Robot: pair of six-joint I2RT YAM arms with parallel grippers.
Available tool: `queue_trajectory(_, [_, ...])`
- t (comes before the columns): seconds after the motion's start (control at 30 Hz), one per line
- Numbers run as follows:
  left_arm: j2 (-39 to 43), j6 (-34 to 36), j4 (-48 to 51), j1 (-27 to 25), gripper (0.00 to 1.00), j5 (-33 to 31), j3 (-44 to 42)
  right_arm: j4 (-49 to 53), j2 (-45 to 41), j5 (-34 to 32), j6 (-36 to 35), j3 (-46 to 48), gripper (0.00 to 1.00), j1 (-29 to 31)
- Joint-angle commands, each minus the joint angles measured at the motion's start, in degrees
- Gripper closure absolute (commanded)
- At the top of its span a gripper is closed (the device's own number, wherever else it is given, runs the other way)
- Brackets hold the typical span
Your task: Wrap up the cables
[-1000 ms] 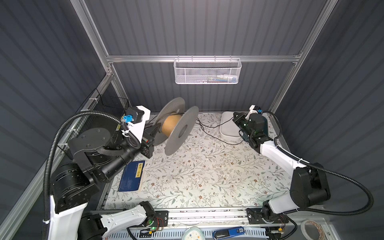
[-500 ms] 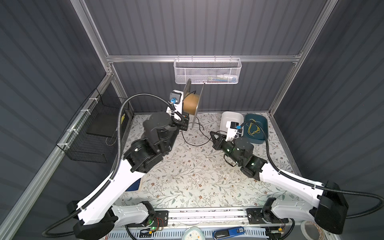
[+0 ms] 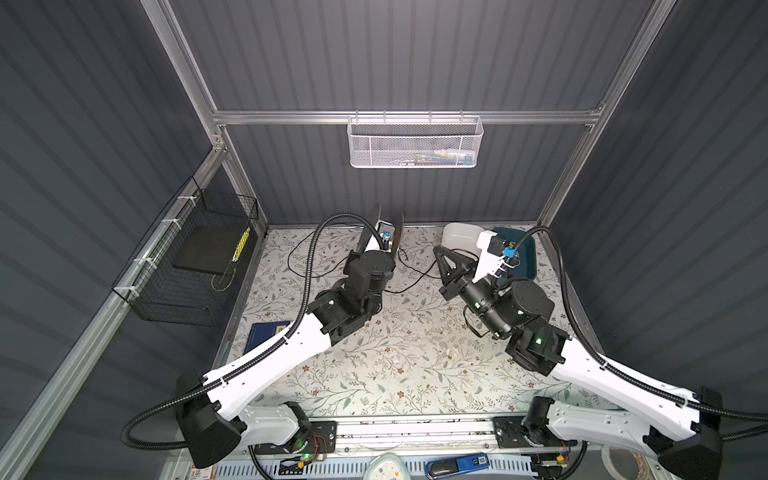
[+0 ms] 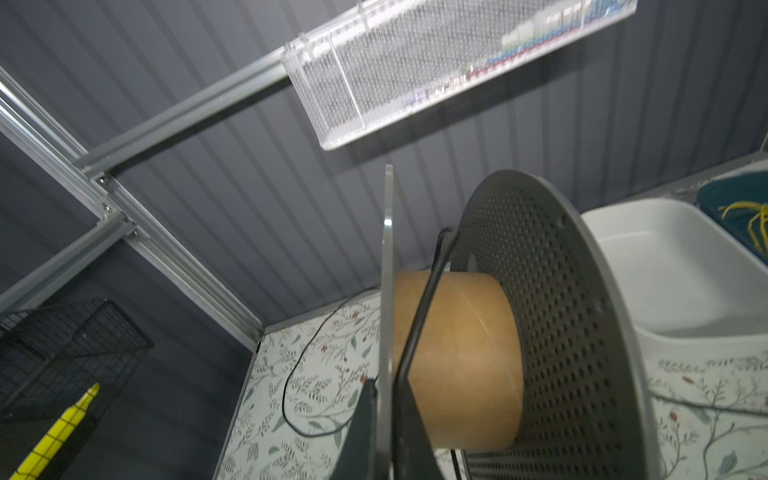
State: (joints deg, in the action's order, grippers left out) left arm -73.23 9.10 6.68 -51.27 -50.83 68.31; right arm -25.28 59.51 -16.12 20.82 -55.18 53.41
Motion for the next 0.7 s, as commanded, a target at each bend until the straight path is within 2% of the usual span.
queue_trajectory(0.0, [3.74,-6.40,-1.44,0.03,1.00,-2.75,-1.71,-3.28,1.80,3.93,-2.35,-3.89,1.00,-1.49])
queue_trajectory(0.2, [5.03,-9.58,2.04,0.09,1.00,-3.74,-5.45,-2.88,4.26,7.58,-0.65,-9.36,0.97,-3.02])
queue_trajectory(0.4, [8.18,-11.79,5.03,0.07,1.00,-3.98,-9.83,-1.09,6.63,15.28,7.37,-13.09,0.84,-13.70])
queue_trajectory(0.5, [9.33,-13.79,6.65,0.08,1.00,-3.81,-11.94,-0.87,8.11,18.96,10.11,-15.71,0.81,-18.18])
queue_trajectory(0.67, [11.60,-16.02,8.12,0.04,1.00,-3.62,-14.91,0.58,10.17,21.35,12.89,-20.03,0.77,-23.26])
